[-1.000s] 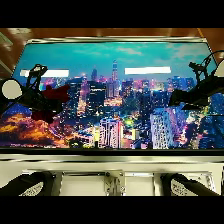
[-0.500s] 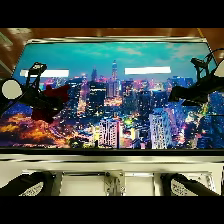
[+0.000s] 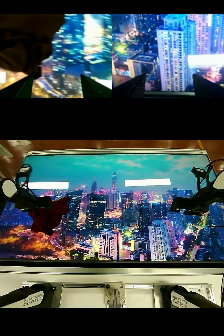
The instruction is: Fold the shirts.
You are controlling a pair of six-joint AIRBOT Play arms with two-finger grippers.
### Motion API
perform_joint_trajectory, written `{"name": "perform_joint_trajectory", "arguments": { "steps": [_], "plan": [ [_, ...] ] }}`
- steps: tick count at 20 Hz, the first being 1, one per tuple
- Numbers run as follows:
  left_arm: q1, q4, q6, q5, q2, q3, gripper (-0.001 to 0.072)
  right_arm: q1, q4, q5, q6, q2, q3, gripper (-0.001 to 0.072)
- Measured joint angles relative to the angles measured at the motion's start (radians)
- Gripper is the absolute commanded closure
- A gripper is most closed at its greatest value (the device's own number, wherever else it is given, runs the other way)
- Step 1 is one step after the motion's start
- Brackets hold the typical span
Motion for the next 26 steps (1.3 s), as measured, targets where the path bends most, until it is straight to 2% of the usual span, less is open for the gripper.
{"name": "perform_joint_trajectory", "arguments": {
  "steps": [3,6,12,13,15,16,21,26],
  "plan": [
    [0.151,-0.027,-0.019,-0.061,-0.148,0.055,-0.0007,0.001,0.036,-0.005,-0.005,-0.023,0.0,0.002],
    [0.246,-0.053,-0.037,-0.055,-0.265,0.077,-0.0008,0.002,0.073,-0.011,-0.008,-0.053,0.0,0.002],
    [0.301,-0.212,-0.017,0.154,-0.412,0.089,0.0001,0.002,0.117,-0.026,-0.008,-0.095,0.0,0.002],
    [0.304,-0.241,-0.009,0.171,-0.433,0.089,0.0145,0.002,0.122,-0.027,-0.008,-0.098,0.0,0.002],
    [0.307,-0.283,0.003,0.184,-0.468,0.09,0.0594,0.002,0.137,-0.028,-0.008,-0.1,0.0,0.002],
    [0.309,-0.296,0.012,0.181,-0.479,0.09,0.0668,0.002,0.142,-0.029,-0.008,-0.102,0.0,0.0019],
    [0.285,-0.374,0.142,0.15,-0.394,0.126,0.0669,0.002,0.178,-0.035,-0.008,-0.104,0.003,0.002],
    [0.143,-0.425,0.252,0.15,-0.036,0.18,0.0669,0.002,0.302,-0.058,-0.05,-0.103,0.108,0.002]
  ]
}}
